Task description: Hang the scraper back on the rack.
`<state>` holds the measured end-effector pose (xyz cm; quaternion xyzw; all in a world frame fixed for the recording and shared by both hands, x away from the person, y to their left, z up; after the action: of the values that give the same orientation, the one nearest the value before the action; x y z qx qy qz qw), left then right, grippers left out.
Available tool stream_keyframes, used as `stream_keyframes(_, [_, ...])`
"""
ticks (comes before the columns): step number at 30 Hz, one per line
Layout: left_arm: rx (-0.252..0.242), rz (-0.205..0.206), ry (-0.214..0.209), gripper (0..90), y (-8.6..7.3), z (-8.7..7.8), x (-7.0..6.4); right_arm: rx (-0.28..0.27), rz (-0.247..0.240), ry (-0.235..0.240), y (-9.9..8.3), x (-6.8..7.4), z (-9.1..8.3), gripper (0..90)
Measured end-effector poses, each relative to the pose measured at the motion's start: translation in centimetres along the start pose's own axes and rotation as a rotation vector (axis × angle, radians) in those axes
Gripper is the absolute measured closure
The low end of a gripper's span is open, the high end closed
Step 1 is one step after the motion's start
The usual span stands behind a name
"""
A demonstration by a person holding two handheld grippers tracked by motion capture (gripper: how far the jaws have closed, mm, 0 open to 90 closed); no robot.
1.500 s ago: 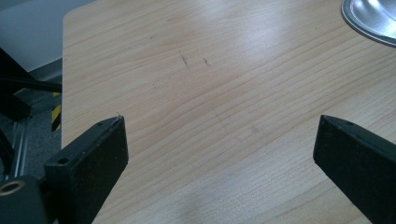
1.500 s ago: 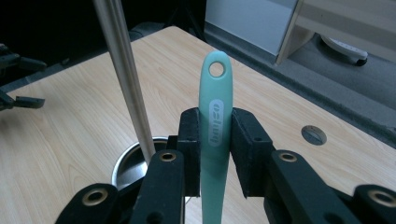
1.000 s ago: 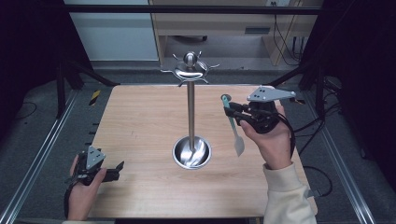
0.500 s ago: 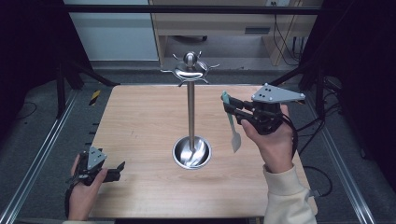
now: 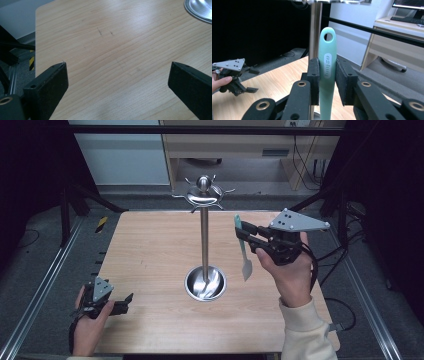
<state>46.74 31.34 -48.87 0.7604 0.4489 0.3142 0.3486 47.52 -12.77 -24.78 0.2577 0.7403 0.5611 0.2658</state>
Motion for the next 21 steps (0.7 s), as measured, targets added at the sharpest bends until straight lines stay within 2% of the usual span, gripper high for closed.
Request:
stream_keyframes(13, [0.003, 0.003, 0.001, 2.7, 0.0, 0.0, -0.1, -0.057, 0.006, -0.016, 1.3, 0.6, 0.1, 74.2])
stream_keyframes(21, [0.003, 0.002, 0.003, 2.7, 0.0, 0.0, -0.1, -0.066, -0.001, -0.011, 1.7, 1.0, -0.2, 74.1])
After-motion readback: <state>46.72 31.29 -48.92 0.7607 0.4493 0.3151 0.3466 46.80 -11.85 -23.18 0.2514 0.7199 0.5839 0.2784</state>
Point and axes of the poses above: each handheld gripper's, and its own axes: z roughly forward along the jaws, y roughly out of its top, x roughly to its left, the point moved 4 cm from there along z, roughly forward along the jaws, and after that the axes turned 3 degrees about -z, right-handed, at the moved point
